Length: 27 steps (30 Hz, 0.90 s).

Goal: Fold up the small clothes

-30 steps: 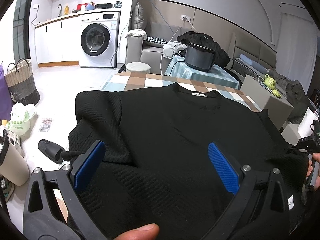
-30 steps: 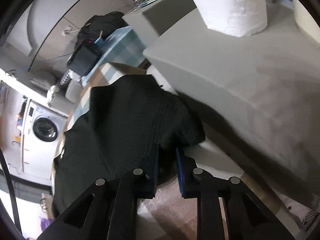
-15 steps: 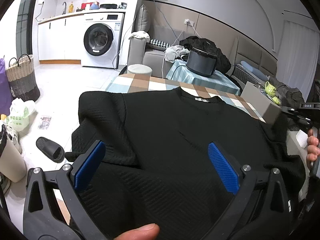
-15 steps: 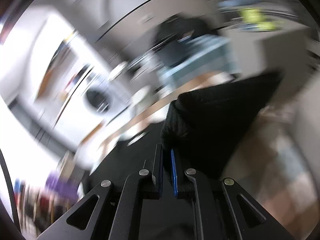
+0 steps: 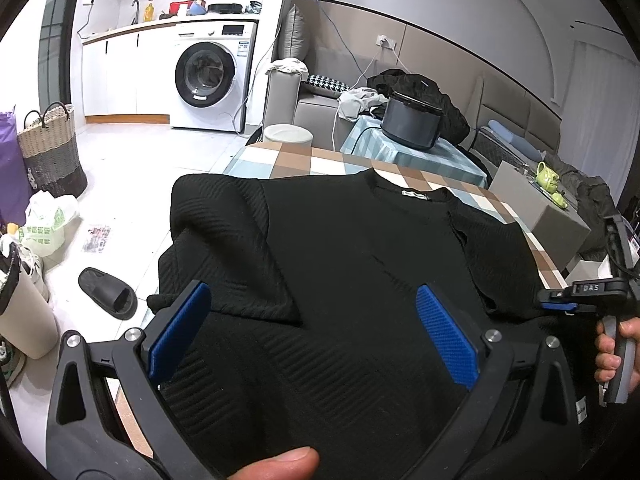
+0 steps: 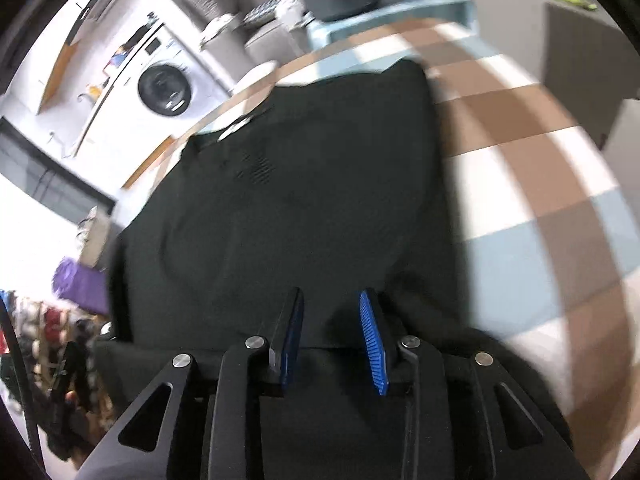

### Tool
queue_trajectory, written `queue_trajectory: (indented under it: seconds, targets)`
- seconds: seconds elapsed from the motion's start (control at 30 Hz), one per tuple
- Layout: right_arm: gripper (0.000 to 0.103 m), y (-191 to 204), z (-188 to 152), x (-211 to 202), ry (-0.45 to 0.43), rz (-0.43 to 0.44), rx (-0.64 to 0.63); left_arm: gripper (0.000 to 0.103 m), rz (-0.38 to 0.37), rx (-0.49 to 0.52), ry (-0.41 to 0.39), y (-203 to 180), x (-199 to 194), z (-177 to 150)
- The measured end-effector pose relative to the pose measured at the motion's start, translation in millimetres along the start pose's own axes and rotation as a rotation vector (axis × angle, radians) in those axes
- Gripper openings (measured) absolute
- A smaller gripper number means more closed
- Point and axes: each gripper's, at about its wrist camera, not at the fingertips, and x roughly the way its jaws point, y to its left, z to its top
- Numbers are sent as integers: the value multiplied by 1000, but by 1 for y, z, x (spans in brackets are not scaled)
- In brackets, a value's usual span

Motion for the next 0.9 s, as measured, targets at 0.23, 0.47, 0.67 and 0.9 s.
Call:
queue_trajectory:
  seconds: [0.23, 0.47, 0.67, 0.9]
  targets:
    - [40, -36, -9, -10, -39, -128, 16, 102, 53, -75, 29, 23, 3, 3]
    - [51, -31, -24, -39, -137, -4, 37, 101, 110, -300, 79, 87, 5, 3]
    - [53, -17, -37, -46, -154, 75, 20, 82, 30, -499, 184, 136, 29, -5]
    - [53, -25, -40, -43, -153, 95, 57, 55, -27, -605, 309, 149, 72, -11]
